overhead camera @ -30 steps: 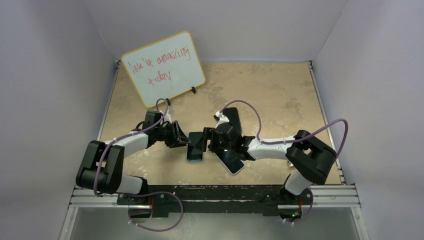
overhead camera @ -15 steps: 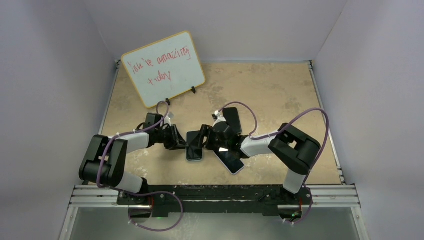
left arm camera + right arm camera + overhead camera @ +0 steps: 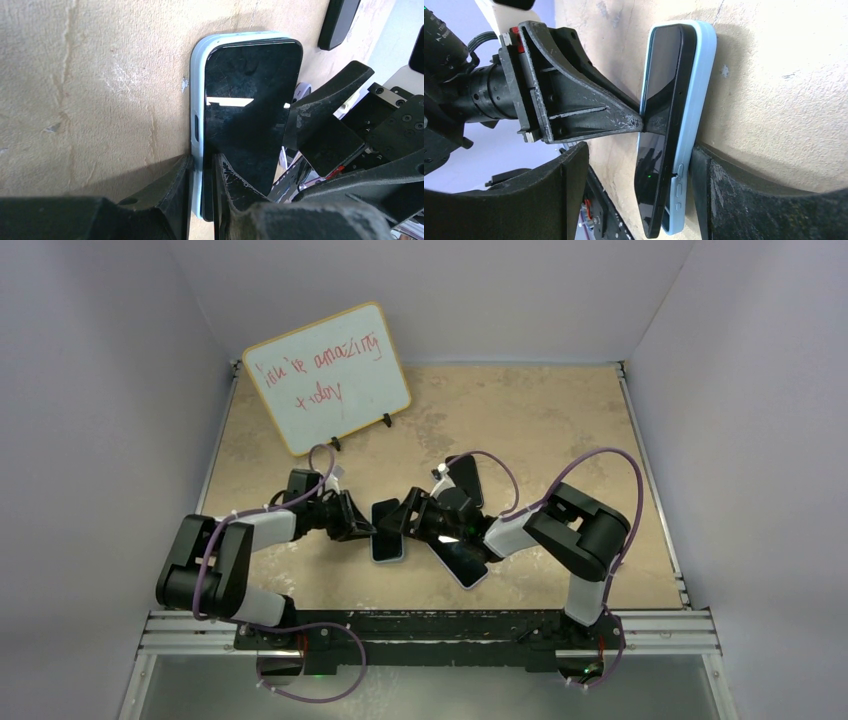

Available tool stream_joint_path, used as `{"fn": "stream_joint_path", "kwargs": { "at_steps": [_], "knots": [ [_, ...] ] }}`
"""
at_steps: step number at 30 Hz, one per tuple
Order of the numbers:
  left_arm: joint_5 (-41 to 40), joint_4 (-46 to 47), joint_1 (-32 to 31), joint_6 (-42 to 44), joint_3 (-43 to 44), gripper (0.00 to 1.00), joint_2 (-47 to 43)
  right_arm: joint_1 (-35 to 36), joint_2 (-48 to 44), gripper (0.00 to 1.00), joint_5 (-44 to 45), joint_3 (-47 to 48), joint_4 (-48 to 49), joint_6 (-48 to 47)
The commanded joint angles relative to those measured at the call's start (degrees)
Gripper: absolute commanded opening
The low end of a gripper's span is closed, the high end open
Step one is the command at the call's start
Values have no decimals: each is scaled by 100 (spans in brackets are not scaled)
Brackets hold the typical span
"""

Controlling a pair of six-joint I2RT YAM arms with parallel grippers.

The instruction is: Put the phone into the phone case

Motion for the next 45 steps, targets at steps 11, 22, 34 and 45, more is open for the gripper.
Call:
{"fn": "stream_joint_path", "kwargs": {
  "at_steps": [11, 22, 34, 45],
  "knots": [
    [157, 617, -101, -298, -310, 23, -58, 77, -137, 48, -771, 79, 1210, 196],
    [58, 590, -106, -206, -448, 27, -160, 75, -419, 0, -386, 305, 162, -340],
    [204, 564, -102, -266, -492, 28, -235, 75, -568, 5, -304, 556, -527, -598],
    [1041, 188, -66, -678, 112, 79, -2220, -172, -2714, 0, -89, 114, -1563, -1325]
  ]
}}
